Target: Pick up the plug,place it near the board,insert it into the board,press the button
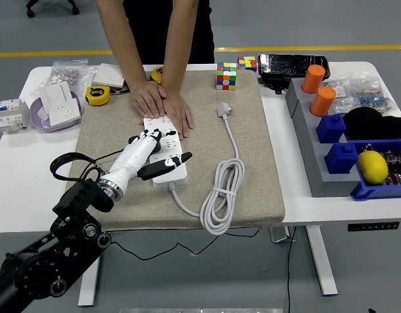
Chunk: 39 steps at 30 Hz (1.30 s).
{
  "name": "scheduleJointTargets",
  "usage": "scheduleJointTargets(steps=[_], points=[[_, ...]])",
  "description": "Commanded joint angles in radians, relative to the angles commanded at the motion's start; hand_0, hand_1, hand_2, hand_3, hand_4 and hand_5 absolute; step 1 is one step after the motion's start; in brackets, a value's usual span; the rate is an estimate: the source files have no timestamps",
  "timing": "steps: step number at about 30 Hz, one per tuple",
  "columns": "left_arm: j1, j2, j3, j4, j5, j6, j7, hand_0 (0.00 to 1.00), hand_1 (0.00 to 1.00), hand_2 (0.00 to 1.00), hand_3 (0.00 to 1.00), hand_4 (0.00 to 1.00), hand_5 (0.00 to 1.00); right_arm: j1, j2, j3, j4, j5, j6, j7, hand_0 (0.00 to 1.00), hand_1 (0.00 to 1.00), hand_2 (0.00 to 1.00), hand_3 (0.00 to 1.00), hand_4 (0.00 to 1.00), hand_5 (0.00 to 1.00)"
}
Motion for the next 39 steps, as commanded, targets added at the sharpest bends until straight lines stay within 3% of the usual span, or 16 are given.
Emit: scheduleJointTargets(steps=[5,6,11,12,17,18,23,24,29,30,35,36,39], points=[[0.008,0.002,-0.010,-0.056,-0.032,0.002,0.005,0.998,0.993,0.923,0.891,0.998,0.998,-0.001,0.001,0.001,0.000,0.000,0.000,-0.001,0.830,0.764,0.758,0.790,0.998,0.857],[0.011,0.003,-0.012,-0.069,-0.037,-0.003,0.014,0.846,0.819,0.785,0.873,0.998,0.786,-0.001,0.001,0.002,0.000,-0.001,0.001,-0.002,0.831,0.764,0.758,0.790,0.998,0.856],[0.044,0.005,-0.047,-0.169,-0.055,-0.053,0.080,0.846,0.819,0.785,0.873,0.998,0.786,0.003,0.001,0.003,0.000,-0.002,0.001,-0.001,0.831,0.764,0.758,0.790,0.998,0.856],[0.050,0.008,-0.056,-0.191,-0.052,-0.064,0.094,0.650,0.661,0.668,0.871,0.955,0.583,0.005,0.000,0.003,0.000,-0.001,0.001,0.000,0.830,0.764,0.758,0.789,0.998,0.856],[0.068,0.017,-0.086,-0.262,-0.039,-0.120,0.139,0.650,0.661,0.668,0.871,0.955,0.583,0.006,-0.003,0.008,0.000,-0.004,0.000,-0.002,0.830,0.764,0.758,0.789,0.998,0.856],[0.071,0.019,-0.093,-0.269,-0.034,-0.132,0.147,0.420,0.411,0.479,0.878,0.922,0.468,0.005,-0.003,0.008,0.000,-0.005,0.001,-0.003,0.830,0.763,0.758,0.788,0.998,0.856],[0.091,0.025,-0.118,-0.276,-0.019,-0.171,0.167,0.420,0.411,0.479,0.878,0.922,0.468,0.003,0.001,0.006,0.000,-0.005,0.002,-0.004,0.830,0.763,0.758,0.788,0.998,0.856],[0.094,0.026,-0.122,-0.276,-0.019,-0.175,0.170,0.301,0.149,0.247,0.859,0.860,0.326,0.003,0.001,0.005,0.000,-0.004,0.002,-0.004,0.830,0.763,0.758,0.789,0.998,0.855],[0.111,0.031,-0.151,-0.278,-0.019,-0.231,0.199,0.301,0.149,0.247,0.859,0.860,0.326,0.004,0.000,0.005,0.000,-0.004,0.002,-0.003,0.830,0.763,0.758,0.789,0.998,0.855],[0.113,0.032,-0.158,-0.279,-0.022,-0.251,0.207,0.232,0.049,0.152,0.738,0.754,0.231,0.004,-0.001,0.006,0.000,-0.005,0.002,-0.004,0.830,0.763,0.758,0.788,0.998,0.853],[0.113,0.038,-0.172,-0.291,-0.027,-0.338,0.245,0.232,0.049,0.152,0.738,0.754,0.231,0.005,-0.002,0.006,0.000,-0.006,0.003,-0.004,0.830,0.763,0.758,0.788,0.998,0.853],[0.113,0.039,-0.173,-0.293,-0.027,-0.348,0.251,0.209,0.031,0.143,0.690,0.565,0.149,0.005,-0.002,0.005,0.000,-0.005,0.003,-0.004,0.830,0.763,0.758,0.788,0.998,0.853],[0.115,0.041,-0.176,-0.295,-0.024,-0.378,0.266,0.209,0.031,0.143,0.690,0.565,0.149,0.007,-0.002,0.003,0.000,-0.005,0.003,-0.003,0.830,0.763,0.758,0.788,0.998,0.853]])
